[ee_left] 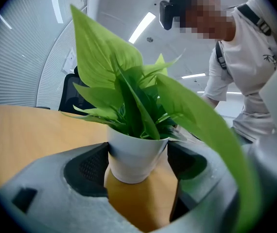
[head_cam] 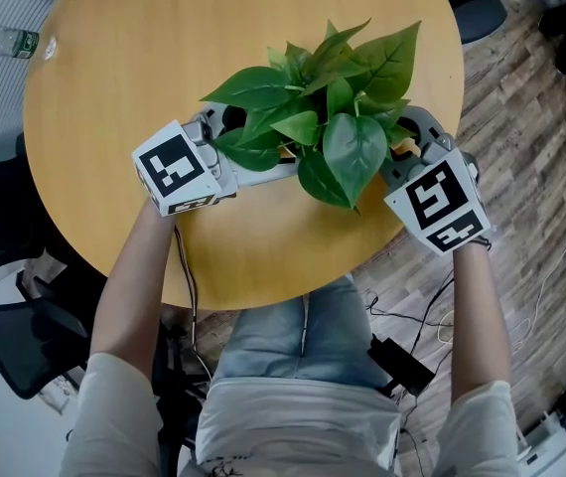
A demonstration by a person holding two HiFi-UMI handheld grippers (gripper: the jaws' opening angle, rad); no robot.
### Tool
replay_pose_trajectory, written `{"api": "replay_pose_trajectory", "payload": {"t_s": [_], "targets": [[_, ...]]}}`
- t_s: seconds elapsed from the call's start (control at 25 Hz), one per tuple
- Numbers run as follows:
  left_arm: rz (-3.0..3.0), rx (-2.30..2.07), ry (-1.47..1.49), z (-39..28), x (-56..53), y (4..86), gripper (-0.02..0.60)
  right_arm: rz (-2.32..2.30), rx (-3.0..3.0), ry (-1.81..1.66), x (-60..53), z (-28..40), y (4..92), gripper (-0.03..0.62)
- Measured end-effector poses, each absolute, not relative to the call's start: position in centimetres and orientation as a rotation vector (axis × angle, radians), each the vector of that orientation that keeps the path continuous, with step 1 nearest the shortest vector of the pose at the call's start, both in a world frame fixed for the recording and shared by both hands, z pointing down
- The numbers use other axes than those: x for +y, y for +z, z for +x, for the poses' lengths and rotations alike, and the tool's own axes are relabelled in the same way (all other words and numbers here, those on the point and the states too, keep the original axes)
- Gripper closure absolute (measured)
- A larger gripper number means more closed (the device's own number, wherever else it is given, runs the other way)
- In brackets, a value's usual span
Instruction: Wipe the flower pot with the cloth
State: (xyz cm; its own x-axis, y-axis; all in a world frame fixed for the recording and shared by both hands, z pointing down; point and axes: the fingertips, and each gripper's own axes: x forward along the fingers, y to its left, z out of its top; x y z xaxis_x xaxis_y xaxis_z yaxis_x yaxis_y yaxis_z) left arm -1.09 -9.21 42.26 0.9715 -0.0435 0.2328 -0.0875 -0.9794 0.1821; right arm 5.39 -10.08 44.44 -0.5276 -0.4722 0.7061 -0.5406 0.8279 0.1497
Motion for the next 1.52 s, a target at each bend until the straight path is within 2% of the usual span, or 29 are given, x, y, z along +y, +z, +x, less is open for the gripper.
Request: {"api": "replay_pose_trajectory", "payload": {"t_s": [1.52], "targets": [[2.825,-0.526,0.314,-0.5,-9.2,42.7,0.193,0.728,-2.209,0.121,-6.7,5.1,45.1,0.528]]}}
